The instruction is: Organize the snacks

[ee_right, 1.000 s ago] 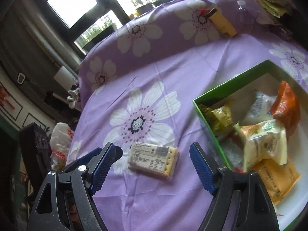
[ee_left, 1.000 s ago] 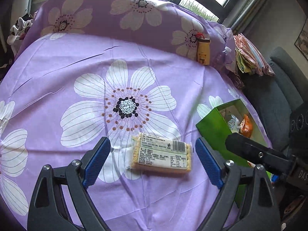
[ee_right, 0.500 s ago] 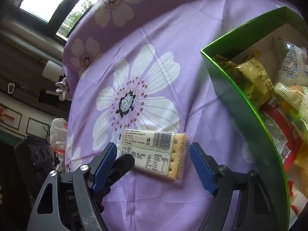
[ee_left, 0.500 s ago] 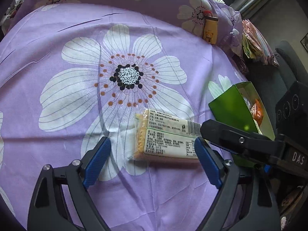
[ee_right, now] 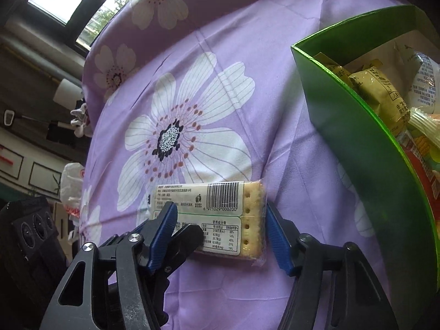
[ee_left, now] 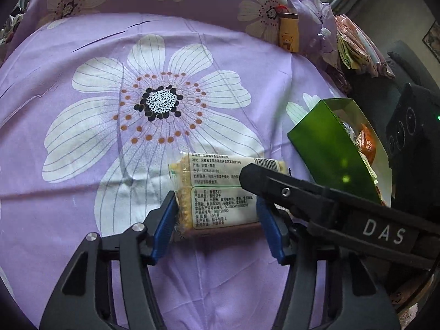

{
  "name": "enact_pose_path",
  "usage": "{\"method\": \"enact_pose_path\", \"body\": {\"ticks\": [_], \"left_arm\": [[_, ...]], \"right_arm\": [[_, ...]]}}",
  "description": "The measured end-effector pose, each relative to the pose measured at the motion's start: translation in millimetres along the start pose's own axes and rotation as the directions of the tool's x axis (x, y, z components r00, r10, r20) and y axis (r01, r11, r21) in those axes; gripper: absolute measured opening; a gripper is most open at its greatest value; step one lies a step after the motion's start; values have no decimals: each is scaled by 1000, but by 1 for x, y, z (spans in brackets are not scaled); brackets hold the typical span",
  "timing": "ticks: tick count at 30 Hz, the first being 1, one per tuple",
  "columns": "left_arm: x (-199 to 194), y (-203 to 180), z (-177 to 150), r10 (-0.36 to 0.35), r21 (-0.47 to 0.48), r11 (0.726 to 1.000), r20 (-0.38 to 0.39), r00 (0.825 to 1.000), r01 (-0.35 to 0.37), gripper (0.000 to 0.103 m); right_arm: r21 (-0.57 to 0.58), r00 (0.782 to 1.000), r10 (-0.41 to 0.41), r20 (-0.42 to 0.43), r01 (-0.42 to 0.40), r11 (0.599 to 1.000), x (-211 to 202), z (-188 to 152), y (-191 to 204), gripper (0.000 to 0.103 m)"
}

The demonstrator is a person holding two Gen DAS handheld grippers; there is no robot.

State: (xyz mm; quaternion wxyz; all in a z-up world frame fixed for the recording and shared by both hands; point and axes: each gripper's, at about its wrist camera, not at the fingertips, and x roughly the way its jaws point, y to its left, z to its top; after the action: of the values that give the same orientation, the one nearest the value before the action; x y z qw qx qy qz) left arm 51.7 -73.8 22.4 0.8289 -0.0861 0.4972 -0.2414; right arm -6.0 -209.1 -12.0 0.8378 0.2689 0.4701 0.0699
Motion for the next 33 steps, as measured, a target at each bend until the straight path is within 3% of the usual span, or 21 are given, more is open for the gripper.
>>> {"method": "enact_pose_path", "body": {"ticks": [5,14,22,27,33], "left_arm": [[-23,-24,0,-13,44,999,69,998,10,58],[-53,-106,0,-95,171,983,159,983,67,58],[-31,-182,0,-176,277,951,108,978,140,59],[-6,-209,-1,-180,291,944,55,982,156,60],[9,-230,-7,-169,325,933,12,986,156,87]], "right_arm": [[-12,999,8,48,-7,1000,-25,-2,2,62],[-29,976,-1,220,8,1000,-118,-11,-17,62],[50,941,-97,326,85,995,-175,-15,-69,62],[122,941,-131,313,97,988,-182,-14,-104,62],[167,949,-129,286,83,982,-183,-14,-129,63]]}}
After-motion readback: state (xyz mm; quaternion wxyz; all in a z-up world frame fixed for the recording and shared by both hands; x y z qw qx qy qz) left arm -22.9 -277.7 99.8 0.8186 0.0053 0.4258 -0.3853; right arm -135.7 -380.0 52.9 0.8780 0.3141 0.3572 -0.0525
